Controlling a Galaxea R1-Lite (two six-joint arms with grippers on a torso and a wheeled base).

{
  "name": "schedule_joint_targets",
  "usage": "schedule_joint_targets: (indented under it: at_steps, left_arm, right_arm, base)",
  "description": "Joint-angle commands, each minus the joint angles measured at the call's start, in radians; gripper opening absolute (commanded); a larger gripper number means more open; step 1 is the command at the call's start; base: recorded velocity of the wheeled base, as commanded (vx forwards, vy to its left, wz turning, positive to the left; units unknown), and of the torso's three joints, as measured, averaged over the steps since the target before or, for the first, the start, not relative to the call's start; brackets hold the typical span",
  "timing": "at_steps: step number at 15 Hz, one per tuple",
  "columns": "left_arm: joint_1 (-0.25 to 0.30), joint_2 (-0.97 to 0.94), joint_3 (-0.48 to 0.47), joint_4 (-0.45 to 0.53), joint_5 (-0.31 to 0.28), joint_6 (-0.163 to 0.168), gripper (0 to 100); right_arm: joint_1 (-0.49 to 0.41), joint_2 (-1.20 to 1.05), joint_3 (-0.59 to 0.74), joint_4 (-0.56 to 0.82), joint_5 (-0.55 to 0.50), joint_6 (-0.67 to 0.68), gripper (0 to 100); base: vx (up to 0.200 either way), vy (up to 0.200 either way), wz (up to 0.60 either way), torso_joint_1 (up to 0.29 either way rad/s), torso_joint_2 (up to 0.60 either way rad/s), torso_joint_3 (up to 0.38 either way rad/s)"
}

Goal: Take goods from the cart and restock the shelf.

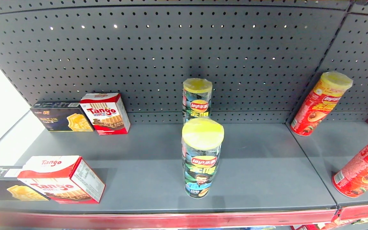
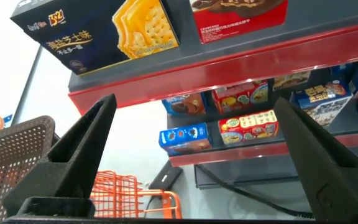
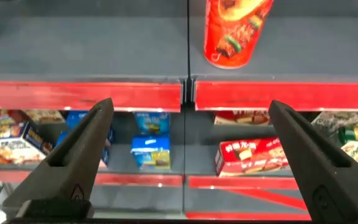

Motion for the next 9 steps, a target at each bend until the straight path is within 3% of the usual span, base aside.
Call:
schedule_joint_targets:
  at_steps: [1,2,3,5,6,7,9]
  left_arm:
    - [0.000,0.002,0.000,0.001,0.003,-0.009,100]
    - [0.000,0.002,0.000,0.001,0.003,-0.016,100]
    - [0.000,0.002,0.000,0.000,0.002,-0.052,100]
    - [-0.020,0.004,0.001,0.000,-0.009,-0.150,100]
    - [-0.043,0.002,0.001,0.000,-0.012,-0.225,100]
    - [-0.055,-0.014,0.001,0.000,-0.008,-0.272,100]
    - [-0.058,-0.053,0.003,-0.002,0.002,-0.276,100]
  right_arm:
    - [-0.001,-0.035,0.000,0.001,0.000,0.000,100]
    - [-0.001,-0.035,0.000,0.001,0.000,0.000,100]
    - [-0.001,-0.035,0.000,0.001,0.000,0.000,100]
    - [-0.001,-0.035,0.000,0.001,0.000,0.000,100]
    - [-0.001,-0.035,0.000,0.001,0.000,0.000,100]
    - [-0.001,-0.035,0.000,0.001,0.000,0.000,100]
    - [-0.001,-0.035,0.000,0.001,0.000,0.000,100]
  base:
    - [0.000,0.000,0.00,0.000,0.00,0.000]
    - [0.000,0.000,0.00,0.000,0.00,0.000]
    - [0.000,0.000,0.00,0.000,0.00,0.000]
    - [0.000,0.000,0.00,0.000,0.00,0.000]
    - [0.000,0.000,0.00,0.000,0.00,0.000]
    - [0.000,0.000,0.00,0.000,0.00,0.000]
    - [0.000,0.000,0.00,0.000,0.00,0.000]
